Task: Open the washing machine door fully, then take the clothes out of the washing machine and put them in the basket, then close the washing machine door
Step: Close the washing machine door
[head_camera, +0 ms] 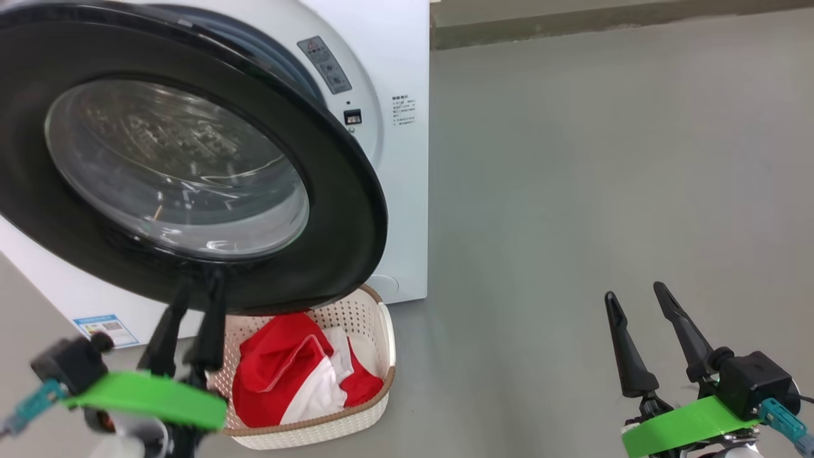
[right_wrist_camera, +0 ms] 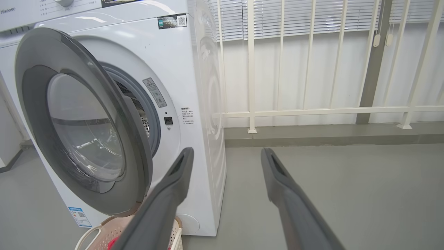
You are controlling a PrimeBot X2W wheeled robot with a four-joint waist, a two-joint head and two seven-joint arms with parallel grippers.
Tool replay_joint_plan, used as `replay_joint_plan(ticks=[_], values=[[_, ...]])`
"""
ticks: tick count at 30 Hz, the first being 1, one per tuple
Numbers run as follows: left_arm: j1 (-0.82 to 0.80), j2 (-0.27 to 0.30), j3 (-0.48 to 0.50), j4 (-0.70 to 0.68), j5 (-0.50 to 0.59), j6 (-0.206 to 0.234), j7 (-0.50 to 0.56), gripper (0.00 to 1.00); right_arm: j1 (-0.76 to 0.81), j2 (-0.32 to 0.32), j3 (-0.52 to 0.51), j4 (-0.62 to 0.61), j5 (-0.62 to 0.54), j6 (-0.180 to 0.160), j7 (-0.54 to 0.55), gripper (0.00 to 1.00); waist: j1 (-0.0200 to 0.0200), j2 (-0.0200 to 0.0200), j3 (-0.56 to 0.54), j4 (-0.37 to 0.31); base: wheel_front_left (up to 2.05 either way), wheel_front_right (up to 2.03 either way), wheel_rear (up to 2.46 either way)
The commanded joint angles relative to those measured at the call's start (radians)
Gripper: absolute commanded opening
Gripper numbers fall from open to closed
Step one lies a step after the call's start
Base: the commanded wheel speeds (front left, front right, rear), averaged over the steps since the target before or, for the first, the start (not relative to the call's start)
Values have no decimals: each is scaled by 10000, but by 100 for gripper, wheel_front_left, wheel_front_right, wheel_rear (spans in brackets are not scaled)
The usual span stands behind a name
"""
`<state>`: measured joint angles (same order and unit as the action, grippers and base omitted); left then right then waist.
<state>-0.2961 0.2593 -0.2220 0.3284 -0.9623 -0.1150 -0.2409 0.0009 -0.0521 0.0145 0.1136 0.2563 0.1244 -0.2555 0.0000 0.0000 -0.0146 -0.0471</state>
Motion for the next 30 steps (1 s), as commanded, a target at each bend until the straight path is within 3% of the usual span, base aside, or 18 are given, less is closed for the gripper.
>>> replay_joint_plan(ticks=[1,8,16,23,30], values=[[-89,349,314,-344,291,-11,-130,100,-131,-43,177,-288,86,63,-63,100,0,0,-43,21,0,0,0],[1248,47,1191,-1798,3153,159,-204,100,56,-26,13,-442,73,63,-63,100,0,0,-224,118,0,0,0],[2167,-574,2077,-1889,5605,118,-207,100,250,-7,-79,-632,56,63,-63,100,0,0,-416,209,0,0,0],[2536,-1251,2788,-1854,6726,-88,-207,100,306,5,-55,-787,53,63,-63,100,0,0,-444,162,0,0,0],[2552,-1454,3038,-1773,7101,-146,-208,100,423,11,-65,-735,34,63,-63,100,0,0,-442,188,0,0,0]])
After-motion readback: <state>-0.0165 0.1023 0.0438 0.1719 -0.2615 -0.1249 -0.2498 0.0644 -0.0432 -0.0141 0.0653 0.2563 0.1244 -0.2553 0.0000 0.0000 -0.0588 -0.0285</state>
